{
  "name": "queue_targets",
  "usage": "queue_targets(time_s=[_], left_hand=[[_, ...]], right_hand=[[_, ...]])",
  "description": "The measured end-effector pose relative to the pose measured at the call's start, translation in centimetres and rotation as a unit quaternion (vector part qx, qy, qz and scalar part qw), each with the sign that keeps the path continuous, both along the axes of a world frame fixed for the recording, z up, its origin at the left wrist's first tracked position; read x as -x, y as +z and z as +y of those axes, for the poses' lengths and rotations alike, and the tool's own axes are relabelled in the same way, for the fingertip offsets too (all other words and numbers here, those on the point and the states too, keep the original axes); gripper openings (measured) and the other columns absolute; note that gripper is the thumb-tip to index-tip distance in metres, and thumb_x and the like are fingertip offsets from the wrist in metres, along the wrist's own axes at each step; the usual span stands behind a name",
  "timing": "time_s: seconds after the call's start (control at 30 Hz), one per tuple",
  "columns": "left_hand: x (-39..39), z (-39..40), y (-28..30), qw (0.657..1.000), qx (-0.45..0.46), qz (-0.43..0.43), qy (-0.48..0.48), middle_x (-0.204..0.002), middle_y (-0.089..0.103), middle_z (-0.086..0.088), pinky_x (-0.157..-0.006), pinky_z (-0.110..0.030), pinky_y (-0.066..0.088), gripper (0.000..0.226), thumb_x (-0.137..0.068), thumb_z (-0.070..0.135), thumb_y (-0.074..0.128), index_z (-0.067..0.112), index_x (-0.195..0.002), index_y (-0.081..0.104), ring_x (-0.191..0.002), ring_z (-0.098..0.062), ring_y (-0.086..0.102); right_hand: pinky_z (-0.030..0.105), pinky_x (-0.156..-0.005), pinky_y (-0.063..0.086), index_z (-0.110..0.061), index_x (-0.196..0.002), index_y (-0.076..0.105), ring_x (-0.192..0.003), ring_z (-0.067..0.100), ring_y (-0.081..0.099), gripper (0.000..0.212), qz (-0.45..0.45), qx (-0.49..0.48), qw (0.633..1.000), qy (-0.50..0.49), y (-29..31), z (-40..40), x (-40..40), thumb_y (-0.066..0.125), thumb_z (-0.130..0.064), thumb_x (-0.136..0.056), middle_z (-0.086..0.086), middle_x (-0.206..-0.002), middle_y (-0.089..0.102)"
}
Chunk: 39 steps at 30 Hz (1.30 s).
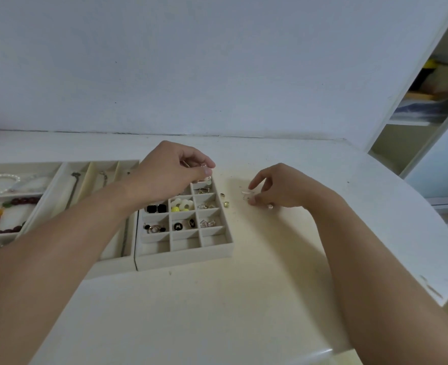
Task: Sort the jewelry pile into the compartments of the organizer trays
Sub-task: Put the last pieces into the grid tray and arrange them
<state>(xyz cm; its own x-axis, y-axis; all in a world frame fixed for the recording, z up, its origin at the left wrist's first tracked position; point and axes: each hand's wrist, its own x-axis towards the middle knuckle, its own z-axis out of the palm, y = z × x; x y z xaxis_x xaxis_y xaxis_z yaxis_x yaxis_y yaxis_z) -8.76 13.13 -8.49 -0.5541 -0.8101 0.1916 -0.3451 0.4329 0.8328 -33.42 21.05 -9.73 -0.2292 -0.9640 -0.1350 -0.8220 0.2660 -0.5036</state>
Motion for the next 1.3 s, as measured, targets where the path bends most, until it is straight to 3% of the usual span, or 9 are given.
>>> queue_targets(time_s=[0.4, 0.53, 0.6, 0.77, 0.9, 0.97, 1.07, 1.23, 1.3], left_hand=[[-0.4, 0.4, 1.0, 1.0, 0.017, -0.017, 0.004, -0.083, 0.076, 0.0, -0.059, -0.013, 0.05, 0.004, -0.085, 0.019, 0.079, 0.022, -0.085, 0.076, -0.069, -0.004, 0.068], [-0.6, 1.0, 1.7, 0.999, 0.021, -0.033, 0.005, -0.083, 0.075, -0.005, -0.046, -0.005, 0.038, 0.006, -0.086, 0.013, 0.077, 0.012, -0.091, 0.074, -0.048, 0.006, 0.056], [-0.9, 1.3, 2.0, 0.999, 0.02, -0.036, 0.01, -0.085, 0.075, -0.006, -0.045, -0.006, 0.037, 0.006, -0.087, 0.011, 0.075, 0.01, -0.093, 0.073, -0.05, 0.005, 0.057], [-2.5, 1.6, 2.2, 0.998, 0.022, -0.057, 0.011, -0.089, 0.074, 0.0, -0.065, -0.015, 0.05, 0.006, -0.088, 0.015, 0.074, 0.019, -0.093, 0.074, -0.08, -0.017, 0.069], [-5.4, 1.8, 1.7, 0.998, 0.017, -0.066, 0.007, -0.08, 0.074, 0.014, -0.076, -0.022, 0.052, 0.015, -0.092, 0.011, 0.069, 0.022, -0.092, 0.079, -0.074, -0.011, 0.065], [-6.8, 1.8, 1.4, 0.996, 0.01, -0.082, 0.014, -0.076, 0.072, 0.017, -0.082, -0.03, 0.052, 0.023, -0.094, 0.009, 0.065, 0.026, -0.088, 0.08, -0.075, -0.008, 0.064], [-8.0, 1.8, 1.3, 0.995, 0.005, -0.096, 0.026, -0.081, 0.073, 0.012, -0.089, -0.042, 0.054, 0.029, -0.094, 0.01, 0.064, 0.031, -0.083, 0.08, -0.082, -0.021, 0.066], [-9.9, 1.9, 0.8, 0.997, 0.005, -0.055, 0.052, -0.084, 0.075, 0.004, -0.089, -0.045, 0.054, 0.025, -0.093, 0.011, 0.066, 0.031, -0.086, 0.081, -0.078, -0.011, 0.063], [-10.3, 2.0, 0.7, 0.998, 0.01, -0.046, 0.051, -0.082, 0.075, 0.003, -0.09, -0.045, 0.053, 0.025, -0.092, 0.013, 0.068, 0.033, -0.086, 0.081, -0.08, -0.014, 0.065]], right_hand=[[0.022, -0.054, 0.052, -0.02, -0.082, 0.075, -0.049, 0.007, 0.06, 0.013, -0.012, 0.053, 0.999, -0.003, -0.6, -0.4, -0.5, 0.082, -0.031, -0.083, 0.0, -0.075, 0.073], [0.023, -0.064, 0.051, -0.026, -0.081, 0.073, -0.068, 0.01, 0.069, 0.009, 0.003, 0.097, 0.995, -0.016, -0.4, -0.5, -0.2, 0.081, -0.029, -0.084, -0.01, -0.079, 0.072], [0.023, -0.064, 0.049, -0.028, -0.083, 0.072, -0.066, 0.003, 0.066, 0.009, -0.014, 0.123, 0.992, -0.015, -0.1, -0.5, -0.2, 0.08, -0.026, -0.085, -0.012, -0.08, 0.071], [0.014, -0.06, 0.039, -0.03, -0.096, 0.075, -0.056, -0.006, 0.057, 0.015, -0.02, 0.174, 0.984, 0.016, 1.0, -0.1, -1.7, 0.068, -0.017, -0.094, -0.013, -0.08, 0.068], [0.026, -0.074, 0.052, -0.026, -0.112, 0.076, -0.068, 0.003, 0.058, 0.028, -0.107, 0.204, 0.969, 0.088, 1.6, 0.2, -4.2, 0.06, -0.007, -0.098, 0.0, -0.091, 0.068], [0.022, -0.077, 0.051, -0.02, -0.116, 0.075, -0.072, 0.007, 0.058, 0.03, -0.15, 0.204, 0.959, 0.129, 1.8, 0.4, -6.0, 0.055, -0.003, -0.1, -0.003, -0.091, 0.065], [0.02, -0.075, 0.049, -0.012, -0.104, 0.075, -0.073, 0.008, 0.06, 0.019, -0.194, 0.199, 0.947, 0.162, 2.1, 0.5, -8.9, 0.058, -0.005, -0.099, -0.007, -0.084, 0.068], [0.026, -0.08, 0.056, -0.009, -0.089, 0.077, -0.079, 0.014, 0.068, 0.011, -0.23, 0.151, 0.936, 0.217, 2.5, 1.1, -12.1, 0.072, 0.001, -0.088, 0.009, -0.085, 0.075], [0.021, -0.071, 0.055, -0.011, -0.082, 0.078, -0.072, 0.011, 0.068, 0.011, -0.209, 0.134, 0.942, 0.228, 2.4, 1.1, -13.0, 0.075, 0.0, -0.084, 0.004, -0.078, 0.075]])
